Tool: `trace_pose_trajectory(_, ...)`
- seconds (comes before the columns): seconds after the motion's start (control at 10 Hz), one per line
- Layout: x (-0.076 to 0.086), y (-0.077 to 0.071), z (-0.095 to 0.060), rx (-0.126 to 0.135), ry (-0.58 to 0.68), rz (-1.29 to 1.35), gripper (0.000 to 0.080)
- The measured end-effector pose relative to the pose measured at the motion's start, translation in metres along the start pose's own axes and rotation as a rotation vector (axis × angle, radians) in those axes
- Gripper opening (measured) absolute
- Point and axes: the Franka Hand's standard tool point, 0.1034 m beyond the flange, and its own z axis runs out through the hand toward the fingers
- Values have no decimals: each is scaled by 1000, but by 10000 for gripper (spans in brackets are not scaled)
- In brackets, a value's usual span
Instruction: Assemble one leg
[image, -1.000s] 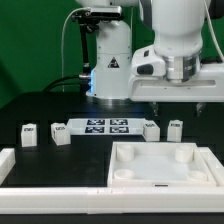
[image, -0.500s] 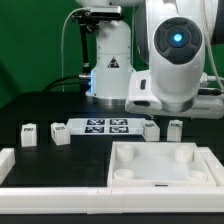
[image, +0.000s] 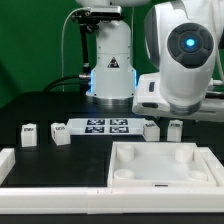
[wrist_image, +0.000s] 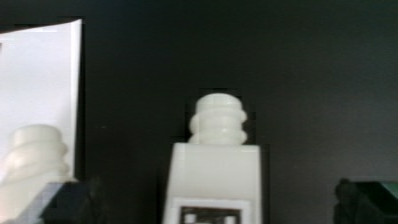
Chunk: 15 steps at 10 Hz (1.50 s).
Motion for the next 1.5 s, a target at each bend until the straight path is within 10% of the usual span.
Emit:
trace_pose_trajectory(1.2, 14, 4, 5, 7, 32, -47, 649)
trace_pose_trajectory(1.5, 15, 4, 7, 7, 28, -45, 375)
